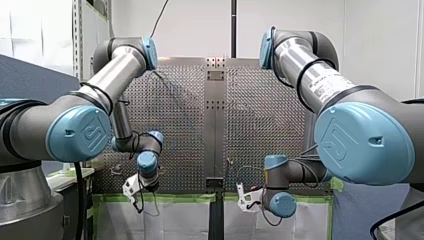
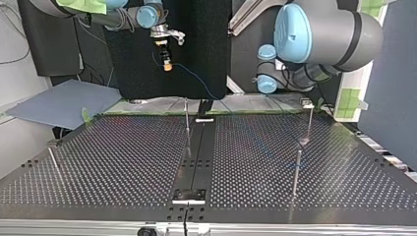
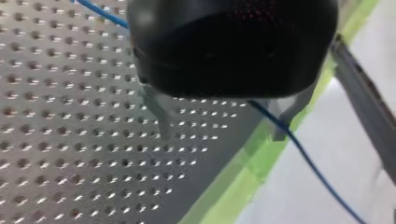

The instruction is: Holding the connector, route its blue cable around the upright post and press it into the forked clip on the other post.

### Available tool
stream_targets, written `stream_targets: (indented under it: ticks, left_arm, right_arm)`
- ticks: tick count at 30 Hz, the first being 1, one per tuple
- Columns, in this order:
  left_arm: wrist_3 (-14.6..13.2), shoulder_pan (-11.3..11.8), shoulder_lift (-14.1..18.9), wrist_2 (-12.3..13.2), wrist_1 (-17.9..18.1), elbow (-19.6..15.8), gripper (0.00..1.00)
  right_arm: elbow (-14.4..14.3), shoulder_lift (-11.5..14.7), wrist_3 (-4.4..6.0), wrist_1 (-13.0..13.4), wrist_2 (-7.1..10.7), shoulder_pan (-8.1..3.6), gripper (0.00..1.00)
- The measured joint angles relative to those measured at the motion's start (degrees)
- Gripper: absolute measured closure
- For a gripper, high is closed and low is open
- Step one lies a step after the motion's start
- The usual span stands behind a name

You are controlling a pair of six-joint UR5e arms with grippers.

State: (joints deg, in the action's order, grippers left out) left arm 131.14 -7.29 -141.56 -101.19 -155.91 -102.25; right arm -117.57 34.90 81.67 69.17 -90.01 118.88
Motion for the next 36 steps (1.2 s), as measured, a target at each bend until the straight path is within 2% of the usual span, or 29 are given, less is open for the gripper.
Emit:
stream_targets:
  ticks: [9, 20, 28, 31, 36]
  left_arm:
    - [-4.5, 0.4, -0.3, 3.7, 0.8, 0.0, 0.02]
    - [-9.5, 1.1, -0.3, 8.6, 3.9, -0.2, 0.02]
    - [-13.6, 0.9, -0.3, 12.7, 4.1, -1.8, 0.02]
    - [-15.1, 1.1, -0.3, 13.0, 3.6, -2.6, 0.02]
    - [-15.6, 1.6, -0.3, 11.3, 4.2, -3.8, 0.02]
  right_arm:
    - [0.3, 0.0, 0.0, -0.5, 0.0, 0.0, 1.0]
    - [0.4, 0.0, 0.0, -0.6, 0.0, 0.0, 1.0]
    - [0.4, 0.0, 0.0, -0.6, -0.01, 0.0, 1.0]
    - [0.4, 0.0, 0.0, -0.6, 0.0, 0.0, 1.0]
    - [0.5, 0.0, 0.0, -0.7, 0.0, 0.0, 1.0]
